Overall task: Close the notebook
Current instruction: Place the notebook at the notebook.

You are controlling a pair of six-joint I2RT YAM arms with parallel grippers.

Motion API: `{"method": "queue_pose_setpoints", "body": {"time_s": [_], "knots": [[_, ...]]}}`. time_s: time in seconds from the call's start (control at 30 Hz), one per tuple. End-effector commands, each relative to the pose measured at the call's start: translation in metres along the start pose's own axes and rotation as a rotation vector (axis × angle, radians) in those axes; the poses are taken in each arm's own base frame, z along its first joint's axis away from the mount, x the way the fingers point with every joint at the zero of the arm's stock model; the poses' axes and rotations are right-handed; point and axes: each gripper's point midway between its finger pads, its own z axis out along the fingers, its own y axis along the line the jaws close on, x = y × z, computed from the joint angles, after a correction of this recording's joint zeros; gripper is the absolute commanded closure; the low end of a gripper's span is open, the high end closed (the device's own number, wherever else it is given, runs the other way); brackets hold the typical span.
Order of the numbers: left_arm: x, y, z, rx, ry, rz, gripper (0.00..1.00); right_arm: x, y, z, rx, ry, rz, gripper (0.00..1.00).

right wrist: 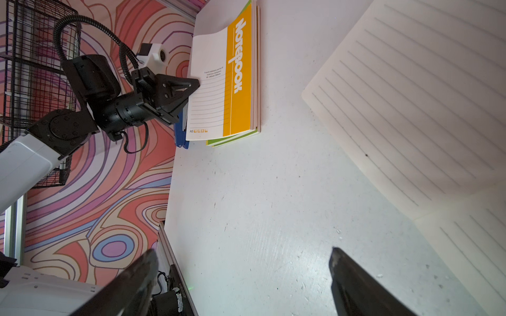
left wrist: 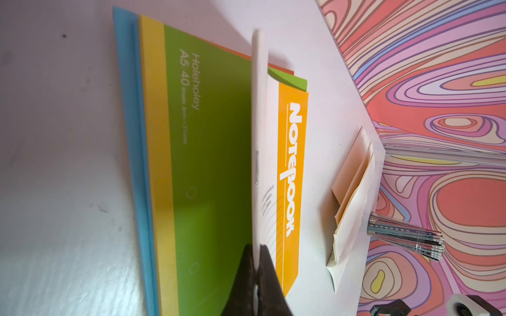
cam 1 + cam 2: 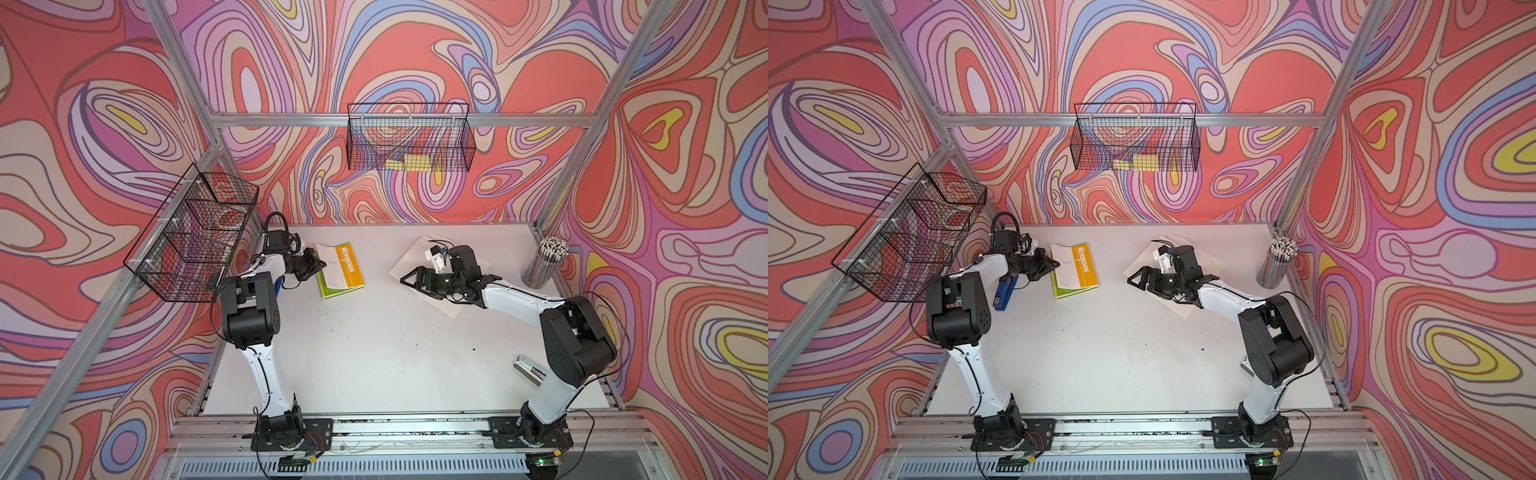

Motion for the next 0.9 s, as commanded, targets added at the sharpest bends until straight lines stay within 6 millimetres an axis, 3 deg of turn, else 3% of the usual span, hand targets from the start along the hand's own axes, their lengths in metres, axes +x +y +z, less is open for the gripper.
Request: {"method": "queue_pose_setpoints", "body": {"time_s": [0.0,0.53,0.6,0.87], "knots": [[0.000,0.016,0.004,-0.043,-0.004,0.001,1.00,0.002,-0.006,0.003,-0.005,0.005,0.004,0.02],[-0.002,0.026,0.011,-0.090,0.025,0.009,1.00,0.001,-0.006,0.003,-0.013,-0.002,0.009,0.02],[-0.003,0.026,0.010,-0.097,0.024,0.014,0.98,0.006,-0.015,0.009,-0.002,0.016,0.027,0.02],[-0.007,0.029,0.011,-0.120,0.022,0.019,0.92,0.006,-0.017,0.010,-0.002,0.018,0.030,0.02]]}}
